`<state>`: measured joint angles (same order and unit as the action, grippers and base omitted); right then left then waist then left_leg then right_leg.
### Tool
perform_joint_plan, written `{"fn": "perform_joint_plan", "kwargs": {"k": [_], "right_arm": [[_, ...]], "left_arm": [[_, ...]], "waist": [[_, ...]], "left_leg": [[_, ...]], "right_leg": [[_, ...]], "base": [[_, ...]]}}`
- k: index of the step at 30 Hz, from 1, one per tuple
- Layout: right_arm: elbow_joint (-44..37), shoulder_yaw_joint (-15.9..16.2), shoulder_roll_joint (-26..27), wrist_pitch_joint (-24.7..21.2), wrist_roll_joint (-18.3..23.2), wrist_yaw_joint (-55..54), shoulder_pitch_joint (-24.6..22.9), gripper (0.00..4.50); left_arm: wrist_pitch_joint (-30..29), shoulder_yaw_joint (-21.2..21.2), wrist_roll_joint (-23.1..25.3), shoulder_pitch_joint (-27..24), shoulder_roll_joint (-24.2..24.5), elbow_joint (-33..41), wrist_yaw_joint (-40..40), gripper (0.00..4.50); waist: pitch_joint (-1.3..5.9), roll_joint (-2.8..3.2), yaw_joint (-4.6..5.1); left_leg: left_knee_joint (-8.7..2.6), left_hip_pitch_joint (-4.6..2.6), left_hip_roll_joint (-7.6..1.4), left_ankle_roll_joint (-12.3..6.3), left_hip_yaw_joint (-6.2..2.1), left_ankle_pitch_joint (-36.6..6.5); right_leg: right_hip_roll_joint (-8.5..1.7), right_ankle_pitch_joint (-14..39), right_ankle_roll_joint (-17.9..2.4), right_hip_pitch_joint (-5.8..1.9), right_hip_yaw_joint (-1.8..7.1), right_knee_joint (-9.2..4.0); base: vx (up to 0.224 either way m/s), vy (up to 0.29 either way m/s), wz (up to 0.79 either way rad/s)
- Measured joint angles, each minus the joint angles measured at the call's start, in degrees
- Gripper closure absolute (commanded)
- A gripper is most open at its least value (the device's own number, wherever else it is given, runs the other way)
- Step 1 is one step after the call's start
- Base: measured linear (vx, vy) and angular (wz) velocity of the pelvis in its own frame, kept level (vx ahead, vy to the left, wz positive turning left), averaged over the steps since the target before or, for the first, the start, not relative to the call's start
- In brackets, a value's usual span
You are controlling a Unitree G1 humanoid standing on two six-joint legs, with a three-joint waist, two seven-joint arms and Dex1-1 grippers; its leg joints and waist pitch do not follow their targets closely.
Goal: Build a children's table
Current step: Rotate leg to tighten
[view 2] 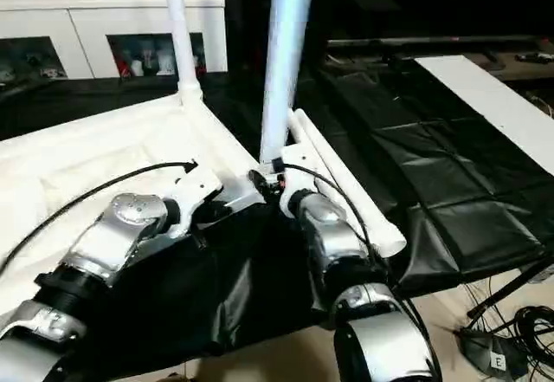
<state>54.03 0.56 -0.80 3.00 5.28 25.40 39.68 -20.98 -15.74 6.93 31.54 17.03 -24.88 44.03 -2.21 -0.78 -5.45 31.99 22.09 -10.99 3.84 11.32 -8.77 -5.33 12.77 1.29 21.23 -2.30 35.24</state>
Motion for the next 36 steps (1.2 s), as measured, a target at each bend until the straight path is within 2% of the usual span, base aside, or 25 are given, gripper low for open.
{"fn": "perform_joint_plan", "kwargs": {"k": [2,6,10,14,18,30,36], "right_arm": [[-1.87,1.42,-1.8,0.05,-0.17,4.14,-1.13,0.57],[-6.52,5.3,-6.65,0.23,-1.12,13.4,-3.14,0.57],[-11.34,7.33,-11.86,0.26,-1.19,22.49,-5.39,0.57],[-14.23,8.81,-14.59,0.09,-1.02,29.44,-6.82,0.57],[-15.74,9.85,-15.16,-0.12,-0.63,32.82,-7.72,0.57],[-16.31,11.12,-15.94,-0.25,-1.04,35.78,-7.95,0.57],[-16.3,11.12,-15.72,-0.3,-0.87,36.29,-7.97,1.14]], "left_arm": [[1.91,0.02,-0.09,-0.65,1.19,0.53,1.78,4.5],[4.51,-0.41,-0.69,-2.04,3.92,2.54,5.82,4.5],[5.59,-0.67,-2.11,-3.43,6.45,5.2,10.52,4.5],[7.45,-1.08,-3.53,-4.92,9.02,7.19,15.75,4.5],[8.5,-1.83,-4.88,-5.97,10.76,8.66,19.82,4.5],[9.07,-2.12,-6.1,-6.38,12.47,8.91,22.73,4.5],[9.07,-2.07,-6.16,-6.39,12.58,8.92,22.81,4.5]], "waist": [[0.0,0.0,-0.16],[0.02,0.04,-0.4],[0.03,0.05,-0.56],[0.03,0.05,-0.7],[0.01,0.08,-1.25],[-0.01,0.04,-0.97],[-0.03,0.01,-0.93]], "left_leg": [[-0.11,0.03,-0.06,-0.01,0.0,0.01],[-0.18,0.32,-0.16,-0.21,-0.01,0.15],[0.17,0.71,-0.15,-0.67,0.01,0.28],[0.53,0.96,-0.15,-1.16,0.05,0.11],[0.6,0.97,-0.15,-0.99,0.1,0.0],[0.71,0.94,-0.15,-0.95,0.13,0.02],[0.73,0.94,-0.15,-0.96,0.13,0.02]], "right_leg": [[0.05,-0.01,-0.01,0.09,-0.06,0.05],[0.19,0.16,0.05,0.44,-0.08,0.06],[0.18,0.28,0.0,0.62,-0.03,-0.02],[0.15,0.31,-0.05,0.72,-0.01,-0.03],[0.09,0.31,-0.06,0.7,-0.01,0.03],[0.06,0.22,-0.09,0.69,0.02,0.16],[0.06,0.22,-0.09,0.7,0.03,0.19]], "base": [[0.0,0.0,0.0],[0.0,0.0,0.0],[0.0,0.0,0.0],[0.0,0.0,0.0],[0.0,0.0,0.0],[0.0,0.0,0.0],[0.0,0.0,0.0]]}}
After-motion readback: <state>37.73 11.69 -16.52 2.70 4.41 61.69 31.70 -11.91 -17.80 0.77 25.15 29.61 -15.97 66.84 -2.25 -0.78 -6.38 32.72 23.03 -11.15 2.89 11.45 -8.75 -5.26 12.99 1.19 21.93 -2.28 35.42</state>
